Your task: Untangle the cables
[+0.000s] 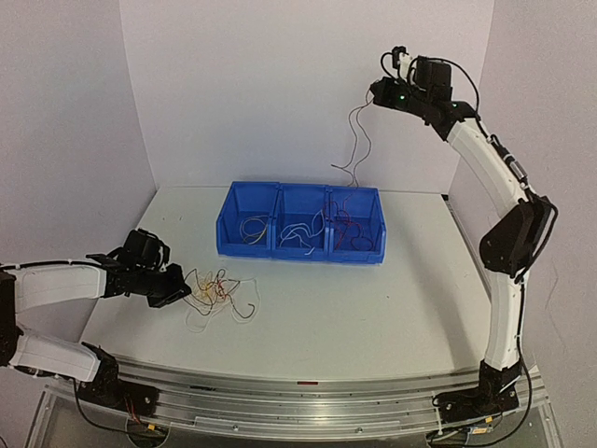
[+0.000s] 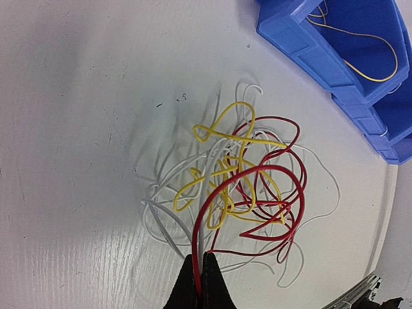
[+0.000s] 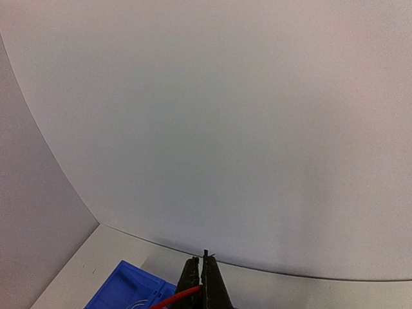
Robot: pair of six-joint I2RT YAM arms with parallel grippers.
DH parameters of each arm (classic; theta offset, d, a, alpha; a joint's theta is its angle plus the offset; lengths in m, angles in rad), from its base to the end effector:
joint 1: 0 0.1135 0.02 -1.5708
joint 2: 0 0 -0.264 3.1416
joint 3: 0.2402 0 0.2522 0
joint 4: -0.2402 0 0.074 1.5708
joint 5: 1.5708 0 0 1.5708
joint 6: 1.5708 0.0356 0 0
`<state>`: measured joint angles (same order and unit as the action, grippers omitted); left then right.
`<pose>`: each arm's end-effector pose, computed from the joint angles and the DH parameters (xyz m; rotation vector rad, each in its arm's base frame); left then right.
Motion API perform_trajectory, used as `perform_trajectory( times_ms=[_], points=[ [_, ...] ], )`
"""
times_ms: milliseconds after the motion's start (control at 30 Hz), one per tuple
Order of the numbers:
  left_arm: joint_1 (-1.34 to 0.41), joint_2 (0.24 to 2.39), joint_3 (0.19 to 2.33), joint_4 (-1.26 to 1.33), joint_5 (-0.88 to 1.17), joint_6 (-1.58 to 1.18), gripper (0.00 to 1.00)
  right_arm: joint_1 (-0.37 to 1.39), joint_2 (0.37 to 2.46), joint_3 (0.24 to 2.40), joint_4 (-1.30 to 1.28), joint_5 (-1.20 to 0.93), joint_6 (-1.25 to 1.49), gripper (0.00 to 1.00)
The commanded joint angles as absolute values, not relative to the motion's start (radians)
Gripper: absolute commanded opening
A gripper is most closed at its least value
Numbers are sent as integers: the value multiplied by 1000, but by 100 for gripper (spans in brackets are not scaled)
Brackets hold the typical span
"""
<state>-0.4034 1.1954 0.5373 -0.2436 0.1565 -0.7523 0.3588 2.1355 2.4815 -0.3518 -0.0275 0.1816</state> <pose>0.2015 -0.0920 0.1711 -0.3793 2.5585 -0.6607 0.4500 0.1698 0.4754 -0.1627 1.5857 0.4441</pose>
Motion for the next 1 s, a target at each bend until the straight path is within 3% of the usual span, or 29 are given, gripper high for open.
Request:
perform_trajectory(
  times_ms=[0, 333, 533, 567, 967],
  points=[
    [-407, 1199, 579, -232, 175, -726, 3, 360, 2072, 2372, -310, 5, 150, 0],
    [-407, 1158, 645, -323, 141, -714, 49, 359, 1980, 2119, -296, 8, 142, 0],
    [-407, 1084, 715, -426, 69, -707, 96, 360, 1963, 2041, -287, 59, 114, 0],
    [-407, 1072, 728, -444, 57, -707, 99, 360, 1961, 2033, -286, 66, 109, 0],
    [-407, 989, 809, -533, 11, -692, 100, 365, 2020, 1965, -283, 51, 1, 0]
  ],
)
